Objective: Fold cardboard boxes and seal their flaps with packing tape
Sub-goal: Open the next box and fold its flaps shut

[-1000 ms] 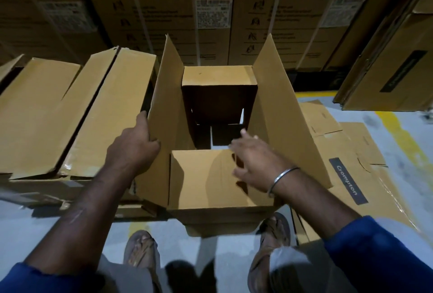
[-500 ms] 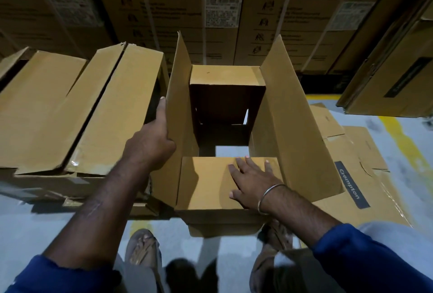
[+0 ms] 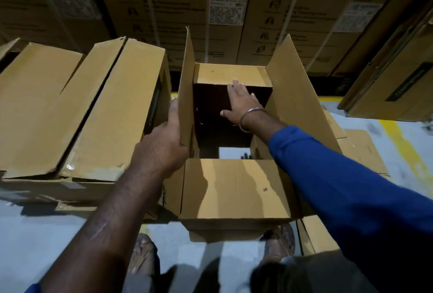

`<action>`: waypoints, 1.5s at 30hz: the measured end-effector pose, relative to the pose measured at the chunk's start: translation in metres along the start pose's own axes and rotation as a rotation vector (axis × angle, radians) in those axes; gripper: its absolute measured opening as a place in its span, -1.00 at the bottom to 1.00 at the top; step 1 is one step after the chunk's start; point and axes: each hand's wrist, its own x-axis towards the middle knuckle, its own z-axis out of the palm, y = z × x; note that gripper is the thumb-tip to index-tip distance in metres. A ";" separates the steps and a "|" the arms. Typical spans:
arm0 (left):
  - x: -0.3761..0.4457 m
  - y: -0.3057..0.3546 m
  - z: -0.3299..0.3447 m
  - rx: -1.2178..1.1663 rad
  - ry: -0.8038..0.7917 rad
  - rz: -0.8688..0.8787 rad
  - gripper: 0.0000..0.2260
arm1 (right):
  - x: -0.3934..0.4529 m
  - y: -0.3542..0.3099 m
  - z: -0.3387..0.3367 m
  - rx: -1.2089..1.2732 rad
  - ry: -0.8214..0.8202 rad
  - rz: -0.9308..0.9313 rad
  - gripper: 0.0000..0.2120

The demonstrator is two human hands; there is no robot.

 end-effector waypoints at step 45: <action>-0.011 0.009 0.064 0.236 -0.484 0.383 -0.37 | -0.212 0.107 -0.046 0.590 0.109 0.248 -0.57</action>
